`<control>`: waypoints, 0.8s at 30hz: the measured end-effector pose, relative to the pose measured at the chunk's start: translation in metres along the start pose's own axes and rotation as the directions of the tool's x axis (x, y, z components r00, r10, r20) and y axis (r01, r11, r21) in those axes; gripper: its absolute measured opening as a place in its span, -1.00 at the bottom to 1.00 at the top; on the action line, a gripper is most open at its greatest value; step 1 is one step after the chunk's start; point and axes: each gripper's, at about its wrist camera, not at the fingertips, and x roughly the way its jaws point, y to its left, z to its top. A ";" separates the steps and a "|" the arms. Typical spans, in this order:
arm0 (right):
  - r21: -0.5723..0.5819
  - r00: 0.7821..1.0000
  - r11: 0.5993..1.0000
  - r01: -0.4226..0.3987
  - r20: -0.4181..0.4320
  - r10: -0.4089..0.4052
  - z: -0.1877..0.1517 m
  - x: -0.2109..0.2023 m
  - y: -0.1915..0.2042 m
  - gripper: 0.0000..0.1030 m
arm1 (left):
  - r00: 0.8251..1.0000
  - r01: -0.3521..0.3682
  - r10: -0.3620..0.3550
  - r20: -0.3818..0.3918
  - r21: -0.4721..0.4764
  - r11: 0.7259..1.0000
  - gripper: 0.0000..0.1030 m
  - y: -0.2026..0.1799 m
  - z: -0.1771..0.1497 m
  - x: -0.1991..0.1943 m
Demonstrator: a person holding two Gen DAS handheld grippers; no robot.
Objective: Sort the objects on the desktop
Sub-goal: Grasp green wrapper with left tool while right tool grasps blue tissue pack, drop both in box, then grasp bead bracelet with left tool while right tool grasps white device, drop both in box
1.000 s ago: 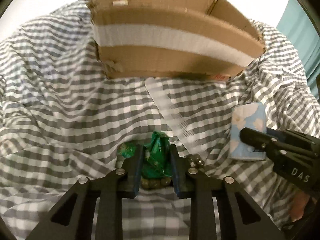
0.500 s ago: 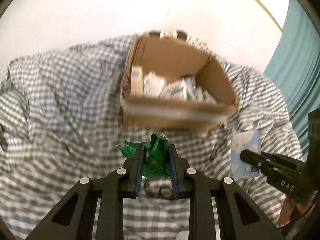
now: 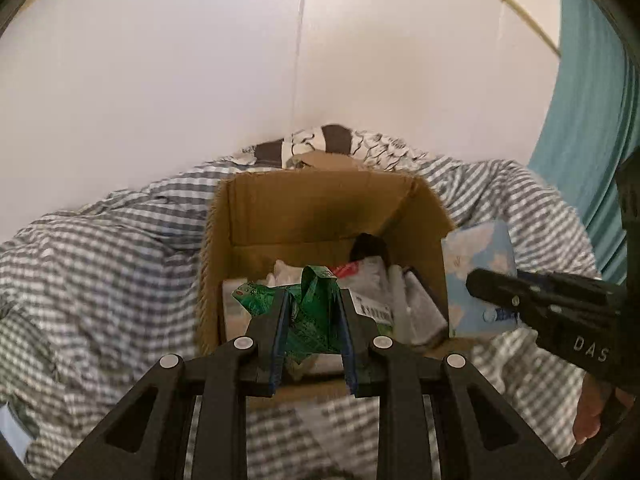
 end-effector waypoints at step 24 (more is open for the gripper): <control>-0.222 0.993 0.969 0.108 0.067 -0.095 -0.018 -0.053 0.036 0.12 | 0.992 -0.122 0.122 -0.045 0.010 0.993 0.89 0.020 -0.058 -0.058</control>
